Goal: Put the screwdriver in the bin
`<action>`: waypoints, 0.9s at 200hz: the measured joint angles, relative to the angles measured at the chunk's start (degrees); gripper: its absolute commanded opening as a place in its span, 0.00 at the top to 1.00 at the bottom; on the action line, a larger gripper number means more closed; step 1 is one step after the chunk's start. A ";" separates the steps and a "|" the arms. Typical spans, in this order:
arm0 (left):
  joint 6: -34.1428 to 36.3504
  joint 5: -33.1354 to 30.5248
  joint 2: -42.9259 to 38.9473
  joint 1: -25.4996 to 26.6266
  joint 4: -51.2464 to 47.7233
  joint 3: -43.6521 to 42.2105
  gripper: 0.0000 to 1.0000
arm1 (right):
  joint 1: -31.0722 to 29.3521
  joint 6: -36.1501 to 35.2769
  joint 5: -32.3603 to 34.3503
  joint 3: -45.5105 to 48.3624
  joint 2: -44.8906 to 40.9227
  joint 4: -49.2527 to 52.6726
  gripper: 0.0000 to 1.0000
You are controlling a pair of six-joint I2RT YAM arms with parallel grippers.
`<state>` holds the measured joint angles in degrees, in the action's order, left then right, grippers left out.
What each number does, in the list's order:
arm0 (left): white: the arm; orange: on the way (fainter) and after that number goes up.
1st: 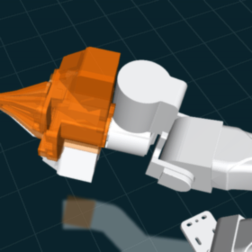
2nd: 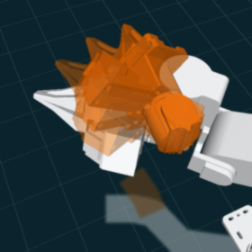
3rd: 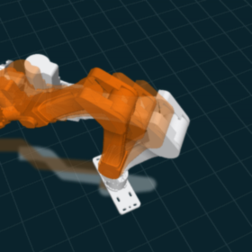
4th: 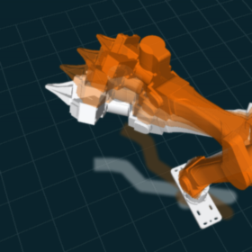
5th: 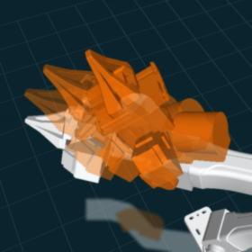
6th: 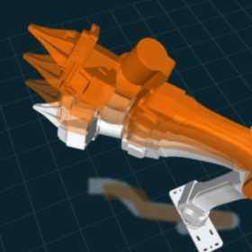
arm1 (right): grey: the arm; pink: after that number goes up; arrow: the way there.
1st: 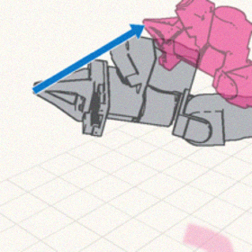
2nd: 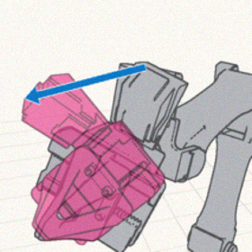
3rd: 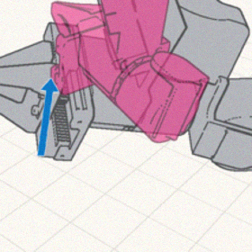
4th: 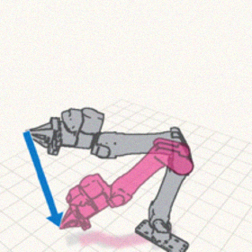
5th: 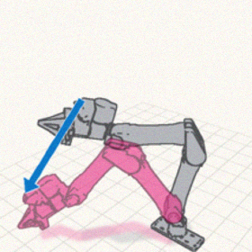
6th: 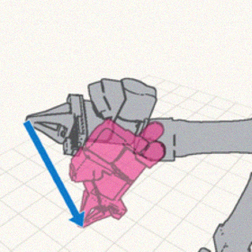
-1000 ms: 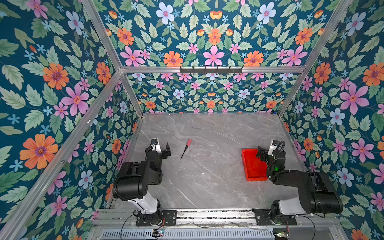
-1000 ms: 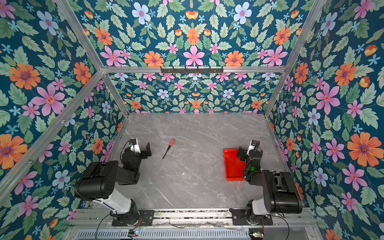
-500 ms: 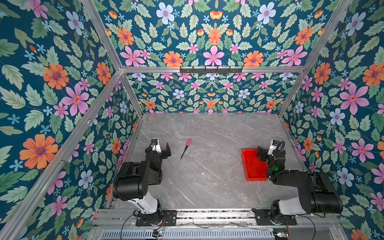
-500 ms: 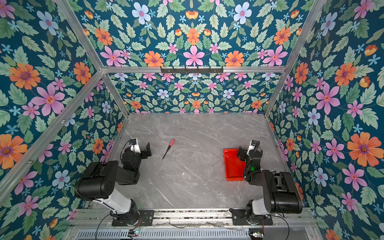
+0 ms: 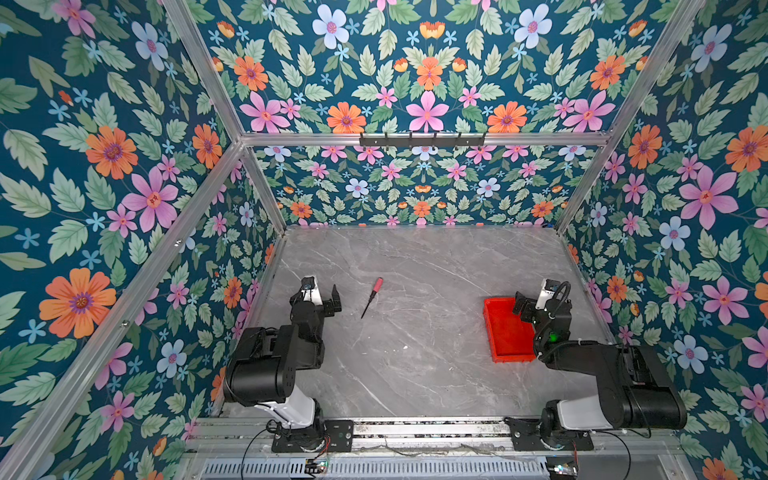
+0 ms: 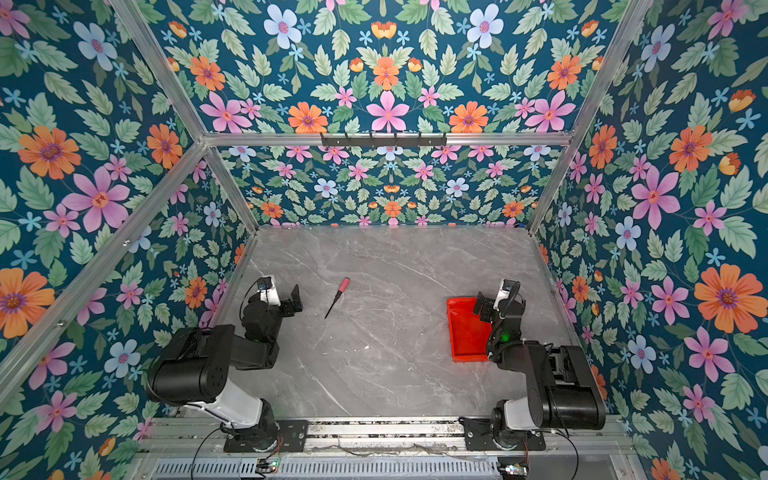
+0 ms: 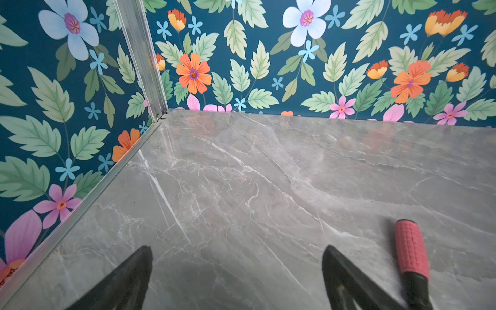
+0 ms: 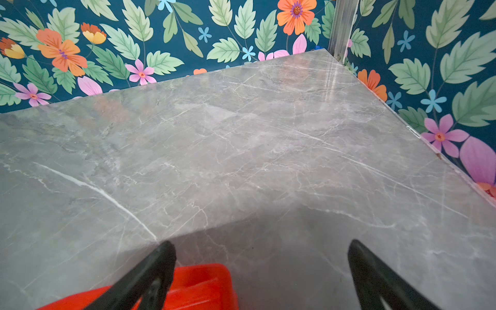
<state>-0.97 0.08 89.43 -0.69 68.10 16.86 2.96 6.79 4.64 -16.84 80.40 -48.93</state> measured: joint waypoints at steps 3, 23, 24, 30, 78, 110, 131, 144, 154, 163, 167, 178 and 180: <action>0.00 0.00 -0.55 0.00 -0.35 0.15 0.00 | 0.00 -0.04 0.00 -0.17 -0.33 0.13 0.01; 0.07 0.04 -4.42 0.24 -3.52 1.16 0.00 | 0.00 -0.44 -0.87 -0.76 -3.37 2.38 0.01; 0.09 0.04 -4.59 0.24 -3.72 1.20 0.00 | 0.00 -0.44 -0.94 -0.79 -3.52 2.49 0.01; 0.20 0.13 -5.66 0.33 -5.09 1.49 0.00 | 0.00 -0.57 -1.31 -1.01 -4.72 3.65 0.01; 0.96 2.27 -13.18 1.57 -16.00 4.81 0.00 | -0.07 -1.03 -3.89 -2.89 -15.67 14.08 0.01; 1.40 3.13 -16.96 5.68 -25.68 10.01 0.00 | -1.70 -2.01 -5.77 -5.09 -23.82 22.34 0.01; 2.05 2.71 -17.46 9.18 -32.09 13.81 0.00 | -4.24 -3.39 -6.67 -6.73 -28.11 27.34 0.01; 2.47 2.45 -17.07 11.34 -36.70 16.35 0.00 | -6.19 -4.11 -6.75 -7.58 -29.92 30.16 0.01; 2.47 2.34 -16.02 12.92 -40.44 18.91 0.00 | -8.07 -4.61 -7.28 -8.46 -31.04 32.50 0.01; 2.54 2.54 -14.93 13.94 -44.04 21.18 0.00 | -9.66 -5.11 -7.52 -9.09 -31.65 34.03 0.01; 2.49 2.67 -14.38 14.25 -45.51 22.16 0.00 | -10.43 -5.33 -7.65 -9.46 -31.85 34.84 0.01; 2.32 2.82 -12.90 14.82 -49.53 24.70 0.00 | -12.52 -5.64 -8.07 -10.34 -32.17 36.59 0.01; 2.23 2.93 -12.57 14.93 -50.31 25.18 0.00 | -12.92 -5.75 -8.15 -10.49 -32.17 36.89 0.01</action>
<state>1.26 3.01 76.86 14.24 17.78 42.04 -9.96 1.04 -3.51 -27.33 48.23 -12.03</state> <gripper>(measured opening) 0.998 0.992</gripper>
